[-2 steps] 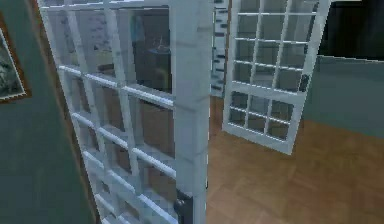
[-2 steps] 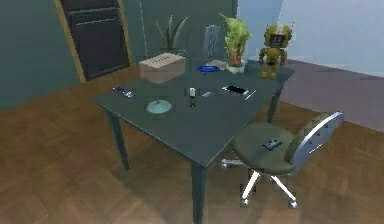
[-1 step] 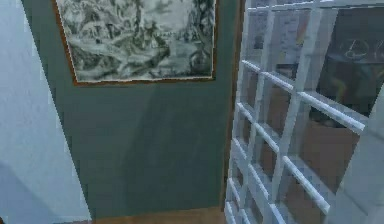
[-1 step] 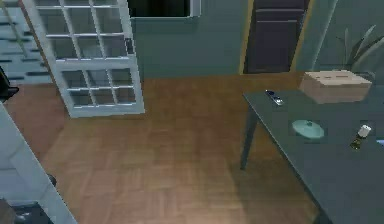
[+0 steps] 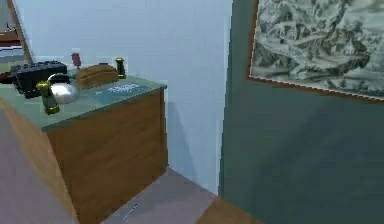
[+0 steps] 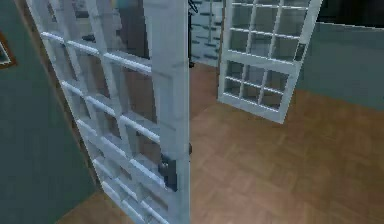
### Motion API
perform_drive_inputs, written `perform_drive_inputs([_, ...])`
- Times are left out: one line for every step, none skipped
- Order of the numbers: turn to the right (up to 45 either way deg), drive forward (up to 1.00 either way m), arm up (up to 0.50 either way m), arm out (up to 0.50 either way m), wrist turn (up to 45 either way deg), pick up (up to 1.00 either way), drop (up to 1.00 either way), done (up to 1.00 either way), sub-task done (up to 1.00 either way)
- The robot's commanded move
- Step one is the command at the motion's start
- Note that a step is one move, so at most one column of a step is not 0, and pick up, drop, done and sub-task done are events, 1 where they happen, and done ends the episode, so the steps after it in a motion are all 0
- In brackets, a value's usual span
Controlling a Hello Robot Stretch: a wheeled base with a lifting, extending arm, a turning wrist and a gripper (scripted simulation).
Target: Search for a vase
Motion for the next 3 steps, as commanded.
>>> perform_drive_inputs([-45.0,0.00,0.00,0.00,0.0,0.00,0.00,0.00,0.00])
perform_drive_inputs([-18.0,0.00,0.00,0.00,0.0,0.00,0.00,0.00,0.00])
perform_drive_inputs([0.0,0.05,0.00,0.00,0.0,0.00,0.00,0.00,0.00])
